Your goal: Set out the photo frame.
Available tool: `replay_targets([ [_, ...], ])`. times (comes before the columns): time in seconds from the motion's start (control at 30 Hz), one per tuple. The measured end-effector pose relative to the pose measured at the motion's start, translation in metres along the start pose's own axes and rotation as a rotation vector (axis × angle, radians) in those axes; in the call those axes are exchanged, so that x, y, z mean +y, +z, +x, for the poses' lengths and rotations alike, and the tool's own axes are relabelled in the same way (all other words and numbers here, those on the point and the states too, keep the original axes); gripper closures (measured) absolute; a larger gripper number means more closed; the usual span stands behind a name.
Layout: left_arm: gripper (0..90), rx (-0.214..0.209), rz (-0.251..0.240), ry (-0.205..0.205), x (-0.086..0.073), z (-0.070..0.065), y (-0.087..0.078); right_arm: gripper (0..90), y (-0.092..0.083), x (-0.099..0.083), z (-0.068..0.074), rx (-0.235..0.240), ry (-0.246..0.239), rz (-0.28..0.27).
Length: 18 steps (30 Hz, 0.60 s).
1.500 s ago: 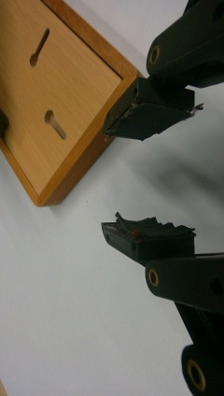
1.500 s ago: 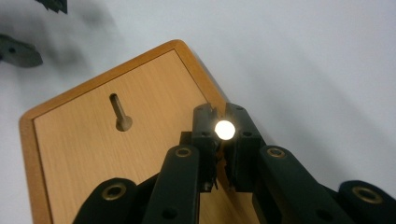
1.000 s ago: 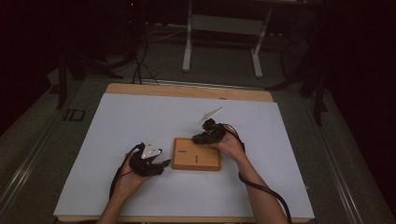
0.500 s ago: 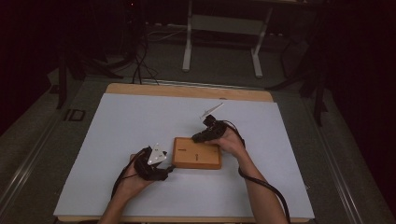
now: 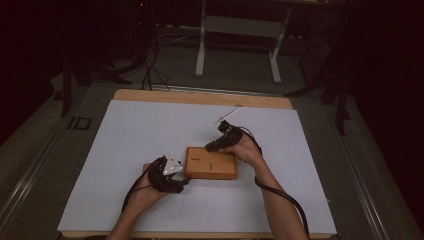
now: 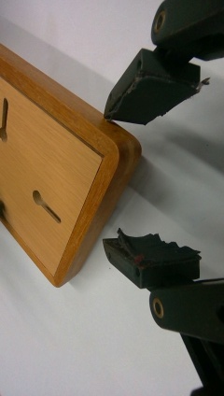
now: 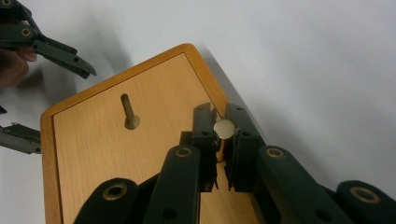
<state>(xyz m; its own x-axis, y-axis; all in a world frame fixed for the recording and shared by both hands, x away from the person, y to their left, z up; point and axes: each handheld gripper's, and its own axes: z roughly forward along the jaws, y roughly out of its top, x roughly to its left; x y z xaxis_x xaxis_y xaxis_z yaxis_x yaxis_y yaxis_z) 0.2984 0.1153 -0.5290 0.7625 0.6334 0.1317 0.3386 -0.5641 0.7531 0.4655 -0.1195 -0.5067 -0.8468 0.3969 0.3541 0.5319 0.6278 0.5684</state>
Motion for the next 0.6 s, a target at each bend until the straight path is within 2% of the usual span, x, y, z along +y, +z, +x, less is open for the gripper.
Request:
replay_targets([
  [0.2, 30.0, 0.001, 0.005, 0.012, 0.001, -0.001, 0.003, 83.7, 0.000, 0.000, 0.000, 0.000, 0.005, 0.002],
  [0.4, 28.6, 0.046, 0.022, 0.067, 0.003, -0.007, 0.011, 83.7, 0.000, 0.001, -0.001, 0.003, 0.014, 0.007],
  [0.6, 29.3, 0.055, 0.022, 0.072, 0.003, -0.006, 0.015, 83.6, 0.000, 0.001, -0.001, 0.006, 0.018, 0.008],
])
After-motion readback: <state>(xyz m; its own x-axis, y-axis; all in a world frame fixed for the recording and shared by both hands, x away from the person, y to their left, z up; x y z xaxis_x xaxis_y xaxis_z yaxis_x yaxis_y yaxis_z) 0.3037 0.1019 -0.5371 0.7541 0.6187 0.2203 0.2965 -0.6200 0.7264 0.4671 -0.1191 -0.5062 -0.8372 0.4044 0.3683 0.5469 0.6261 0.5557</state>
